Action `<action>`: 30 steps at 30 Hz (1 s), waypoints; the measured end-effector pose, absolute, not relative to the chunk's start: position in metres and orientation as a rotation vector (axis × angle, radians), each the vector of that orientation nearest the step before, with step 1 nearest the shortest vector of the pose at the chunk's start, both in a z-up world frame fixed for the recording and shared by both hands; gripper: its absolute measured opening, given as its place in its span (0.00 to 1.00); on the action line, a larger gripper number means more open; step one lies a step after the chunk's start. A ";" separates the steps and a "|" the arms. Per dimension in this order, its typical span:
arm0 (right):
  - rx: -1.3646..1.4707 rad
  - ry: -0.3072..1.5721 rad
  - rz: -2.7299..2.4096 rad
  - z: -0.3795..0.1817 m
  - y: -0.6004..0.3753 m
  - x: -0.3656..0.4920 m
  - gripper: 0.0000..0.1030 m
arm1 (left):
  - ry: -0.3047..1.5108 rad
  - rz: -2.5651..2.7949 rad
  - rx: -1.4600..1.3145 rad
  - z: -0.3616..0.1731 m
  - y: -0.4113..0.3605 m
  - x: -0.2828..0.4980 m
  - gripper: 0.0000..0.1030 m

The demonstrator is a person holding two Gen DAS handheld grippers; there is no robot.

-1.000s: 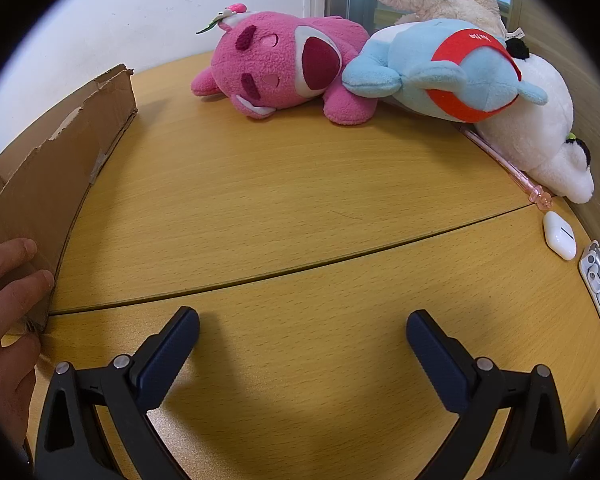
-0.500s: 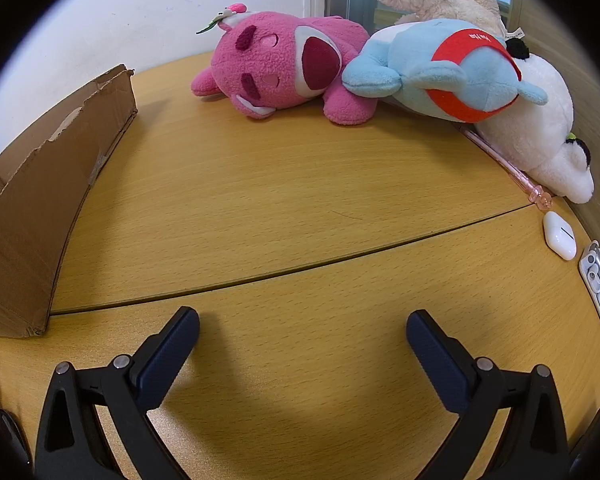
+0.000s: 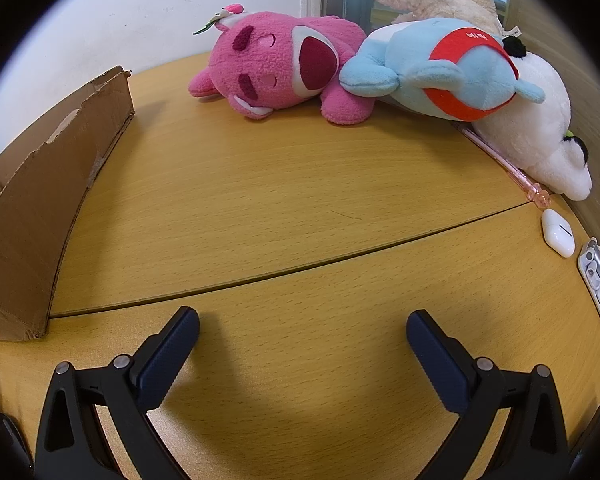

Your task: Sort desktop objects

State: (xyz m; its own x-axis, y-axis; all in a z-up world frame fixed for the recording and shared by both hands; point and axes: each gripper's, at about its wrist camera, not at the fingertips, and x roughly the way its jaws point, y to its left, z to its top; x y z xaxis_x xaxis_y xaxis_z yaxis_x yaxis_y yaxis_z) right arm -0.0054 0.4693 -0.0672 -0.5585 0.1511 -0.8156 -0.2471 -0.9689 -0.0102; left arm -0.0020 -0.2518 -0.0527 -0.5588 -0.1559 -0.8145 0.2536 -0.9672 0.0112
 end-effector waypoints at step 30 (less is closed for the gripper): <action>-1.992 -0.313 3.661 -0.005 0.149 0.258 0.99 | 0.139 -2.775 1.222 0.040 -0.091 0.261 1.00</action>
